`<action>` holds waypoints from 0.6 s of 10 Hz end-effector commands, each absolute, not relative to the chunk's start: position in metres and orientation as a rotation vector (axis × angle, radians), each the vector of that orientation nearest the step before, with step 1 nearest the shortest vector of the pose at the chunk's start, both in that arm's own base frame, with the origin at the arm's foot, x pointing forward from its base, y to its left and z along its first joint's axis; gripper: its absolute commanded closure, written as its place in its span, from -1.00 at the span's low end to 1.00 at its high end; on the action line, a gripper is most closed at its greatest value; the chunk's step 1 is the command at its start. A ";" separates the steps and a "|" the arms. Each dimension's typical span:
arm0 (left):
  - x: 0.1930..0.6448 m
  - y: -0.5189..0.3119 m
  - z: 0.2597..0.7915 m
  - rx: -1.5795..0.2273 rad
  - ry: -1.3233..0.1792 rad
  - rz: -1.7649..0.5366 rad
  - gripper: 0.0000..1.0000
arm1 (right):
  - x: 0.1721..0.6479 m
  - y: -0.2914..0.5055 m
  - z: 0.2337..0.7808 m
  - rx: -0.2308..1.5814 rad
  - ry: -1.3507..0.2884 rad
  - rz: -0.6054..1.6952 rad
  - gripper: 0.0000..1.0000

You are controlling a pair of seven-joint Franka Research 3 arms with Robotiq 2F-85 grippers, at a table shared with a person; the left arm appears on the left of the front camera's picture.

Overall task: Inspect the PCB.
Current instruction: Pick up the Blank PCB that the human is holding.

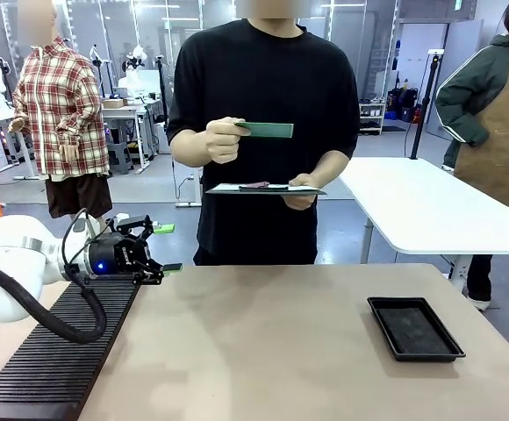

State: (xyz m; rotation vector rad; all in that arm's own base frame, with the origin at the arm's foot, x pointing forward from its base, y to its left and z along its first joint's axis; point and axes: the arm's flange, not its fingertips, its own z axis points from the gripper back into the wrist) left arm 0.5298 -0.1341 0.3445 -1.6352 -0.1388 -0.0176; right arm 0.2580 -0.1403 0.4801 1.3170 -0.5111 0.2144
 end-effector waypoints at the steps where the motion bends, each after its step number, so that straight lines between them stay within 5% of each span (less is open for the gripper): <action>1: 0.511 -0.114 0.390 -1.588 -0.046 -0.091 -1.00 | 0.260 -0.141 0.482 1.322 -0.532 0.228 -1.00; 6: 0.357 0.019 0.483 -1.503 0.025 -0.275 -1.00 | 0.260 -0.141 0.482 1.322 -0.532 0.228 -1.00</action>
